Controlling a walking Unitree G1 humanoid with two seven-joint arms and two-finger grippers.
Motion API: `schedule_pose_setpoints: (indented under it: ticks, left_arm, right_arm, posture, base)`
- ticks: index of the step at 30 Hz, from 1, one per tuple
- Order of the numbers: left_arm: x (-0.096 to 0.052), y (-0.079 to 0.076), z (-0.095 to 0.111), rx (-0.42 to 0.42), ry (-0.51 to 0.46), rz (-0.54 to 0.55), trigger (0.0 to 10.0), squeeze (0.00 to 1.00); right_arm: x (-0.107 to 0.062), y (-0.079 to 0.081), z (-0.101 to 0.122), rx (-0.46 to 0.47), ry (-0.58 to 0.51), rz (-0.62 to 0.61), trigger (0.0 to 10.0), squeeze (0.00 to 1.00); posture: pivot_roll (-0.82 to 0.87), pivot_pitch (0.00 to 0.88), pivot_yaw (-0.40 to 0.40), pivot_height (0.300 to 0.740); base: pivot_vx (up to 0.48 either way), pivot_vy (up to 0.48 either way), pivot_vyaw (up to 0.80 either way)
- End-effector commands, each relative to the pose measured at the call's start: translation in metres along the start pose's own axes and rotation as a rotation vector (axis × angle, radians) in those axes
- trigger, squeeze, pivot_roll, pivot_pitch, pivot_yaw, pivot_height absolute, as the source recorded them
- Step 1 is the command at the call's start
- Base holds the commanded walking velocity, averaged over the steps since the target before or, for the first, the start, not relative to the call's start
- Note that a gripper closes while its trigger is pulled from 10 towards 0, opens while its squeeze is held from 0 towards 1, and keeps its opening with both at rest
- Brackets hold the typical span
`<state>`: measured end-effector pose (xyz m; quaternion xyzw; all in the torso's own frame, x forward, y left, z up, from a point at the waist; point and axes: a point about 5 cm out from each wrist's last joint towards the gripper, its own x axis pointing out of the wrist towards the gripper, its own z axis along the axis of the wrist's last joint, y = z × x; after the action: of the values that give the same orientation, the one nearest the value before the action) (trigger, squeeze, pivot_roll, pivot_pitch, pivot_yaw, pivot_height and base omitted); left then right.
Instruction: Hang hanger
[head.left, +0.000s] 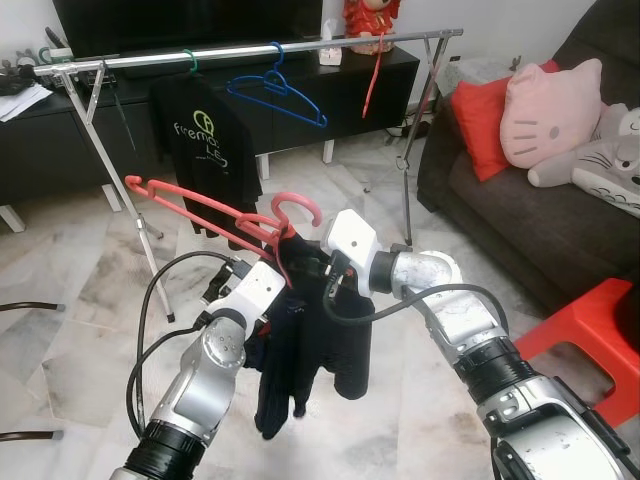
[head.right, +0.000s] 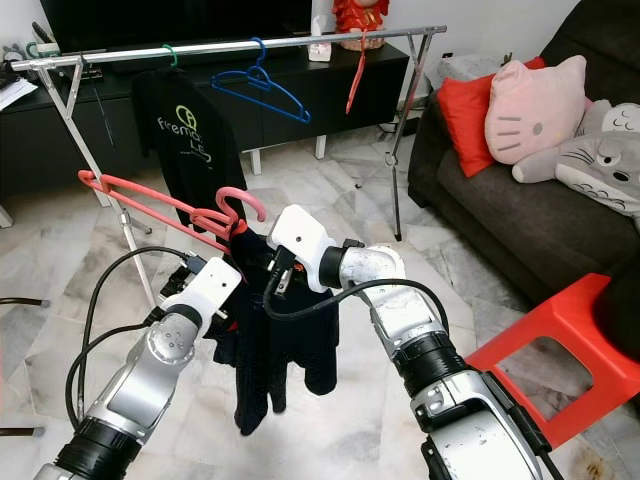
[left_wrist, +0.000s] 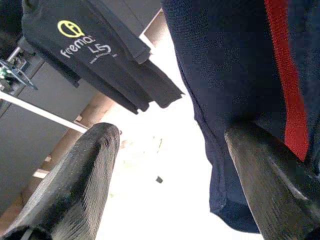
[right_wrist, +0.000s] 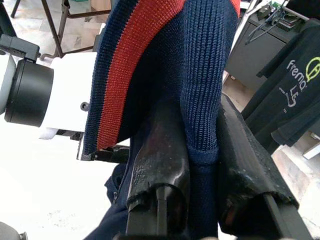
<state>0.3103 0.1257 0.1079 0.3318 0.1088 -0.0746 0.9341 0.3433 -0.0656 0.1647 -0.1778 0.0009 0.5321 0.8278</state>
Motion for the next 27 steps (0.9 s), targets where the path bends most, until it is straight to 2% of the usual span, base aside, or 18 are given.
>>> schedule_pose_setpoints:
  ticks: [1,2,3,4,5,8,12,14,17,21,22,27]
  left_arm:
    - [0.001,-0.007,0.001,-0.028,0.007,-0.051,10.0,0.00]
    - [-0.002,-0.018,0.004,-0.063,-0.020,-0.147,10.0,0.00]
    - [-0.003,-0.023,0.006,-0.075,-0.035,-0.192,10.0,0.00]
    - [-0.003,-0.023,0.006,-0.075,-0.035,-0.192,10.0,0.00]
    - [-0.007,-0.033,0.010,-0.106,-0.062,-0.277,10.0,0.00]
    - [-0.016,-0.049,0.017,-0.181,-0.103,-0.419,10.0,0.00]
    - [-0.024,-0.056,0.026,-0.238,-0.137,-0.507,10.0,0.00]
    - [-0.024,-0.056,0.026,-0.245,-0.137,-0.503,10.0,0.00]
    - [-0.013,-0.048,0.027,-0.255,-0.096,-0.368,10.0,0.00]
    - [-0.008,-0.040,0.027,-0.276,-0.063,-0.280,10.0,0.00]
    - [-0.006,-0.035,0.024,-0.250,-0.038,-0.225,10.0,0.00]
    - [-0.003,-0.028,0.018,-0.215,-0.006,-0.137,10.0,0.00]
  right_arm:
    - [0.000,-0.005,0.013,-0.042,-0.030,-0.004,10.0,0.00]
    - [0.000,-0.005,0.012,-0.042,-0.029,-0.002,10.0,0.00]
    - [0.000,-0.004,0.012,-0.042,-0.028,-0.001,10.0,0.00]
    - [0.000,-0.004,0.012,-0.042,-0.028,-0.001,10.0,0.00]
    - [0.000,-0.004,0.012,-0.042,-0.027,0.001,10.0,0.00]
    - [0.000,-0.003,0.011,-0.042,-0.025,0.004,10.0,0.00]
    - [0.000,-0.004,0.010,-0.040,-0.021,0.002,10.0,0.00]
    - [0.000,-0.004,0.010,-0.040,-0.020,0.002,10.0,0.00]
    - [0.001,-0.002,0.010,-0.036,-0.023,0.004,10.0,0.00]
    - [0.002,-0.001,0.010,-0.032,-0.025,0.007,10.0,0.00]
    - [0.001,0.000,0.010,-0.029,-0.026,0.010,10.0,0.00]
    - [0.002,0.001,0.009,-0.029,-0.025,0.016,10.0,0.00]
  posture:
    - [-0.11,0.028,-0.045,0.740]
    - [-0.11,0.026,-0.044,0.740]
    - [-0.11,0.024,-0.044,0.740]
    - [-0.11,0.024,-0.044,0.740]
    - [-0.11,0.024,-0.043,0.740]
    - [-0.11,0.023,-0.044,0.740]
    - [-0.11,0.026,-0.045,0.740]
    - [-0.11,0.026,-0.045,0.740]
    - [-0.11,0.027,-0.048,0.740]
    - [-0.12,0.030,-0.047,0.740]
    - [-0.11,0.031,-0.047,0.740]
    - [-0.12,0.032,-0.047,0.740]
  base:
    - [0.000,0.000,0.00]
    - [0.000,0.000,0.00]
    - [0.000,0.000,0.00]
    - [0.000,0.000,0.00]
    - [0.000,0.000,0.00]
    - [0.000,0.000,0.00]
    - [0.000,0.000,0.00]
    - [0.000,0.000,0.00]
    - [0.000,0.000,0.00]
    - [0.000,0.000,0.00]
    - [0.000,0.000,0.00]
    - [0.000,0.000,0.00]
